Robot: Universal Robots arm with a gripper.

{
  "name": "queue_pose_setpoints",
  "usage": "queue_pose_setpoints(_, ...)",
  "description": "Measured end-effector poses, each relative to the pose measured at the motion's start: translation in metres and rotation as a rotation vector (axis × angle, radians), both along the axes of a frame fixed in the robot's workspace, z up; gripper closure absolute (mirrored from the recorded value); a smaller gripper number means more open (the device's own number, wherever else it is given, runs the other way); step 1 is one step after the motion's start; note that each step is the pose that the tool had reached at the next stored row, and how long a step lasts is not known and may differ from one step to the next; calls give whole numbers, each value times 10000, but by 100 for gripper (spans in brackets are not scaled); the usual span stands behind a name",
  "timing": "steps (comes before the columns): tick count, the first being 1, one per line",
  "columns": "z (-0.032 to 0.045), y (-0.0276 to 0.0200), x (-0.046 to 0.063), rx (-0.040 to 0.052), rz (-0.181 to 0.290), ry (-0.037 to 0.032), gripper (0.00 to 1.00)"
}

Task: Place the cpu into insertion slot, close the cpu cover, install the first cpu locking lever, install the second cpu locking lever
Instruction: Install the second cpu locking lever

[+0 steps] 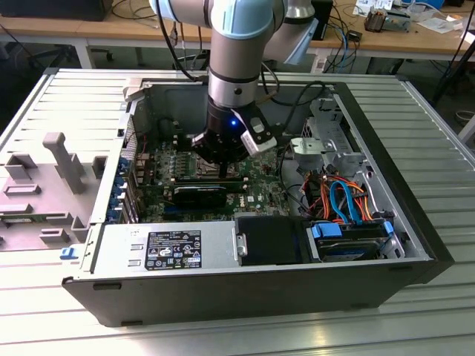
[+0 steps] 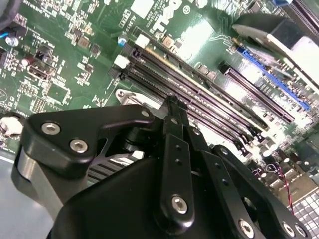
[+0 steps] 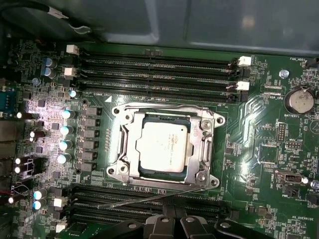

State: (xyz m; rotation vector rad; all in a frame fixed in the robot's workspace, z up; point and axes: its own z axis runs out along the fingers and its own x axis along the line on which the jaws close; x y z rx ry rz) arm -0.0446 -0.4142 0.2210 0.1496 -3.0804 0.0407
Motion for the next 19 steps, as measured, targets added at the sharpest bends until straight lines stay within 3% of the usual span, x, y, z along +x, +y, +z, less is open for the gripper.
queue_pose_setpoints(10, -10, 8, -69, 7, 146, -1, 89)
queue_pose_setpoints(19, -47, 8, -339, 12, 180, -1, 89)
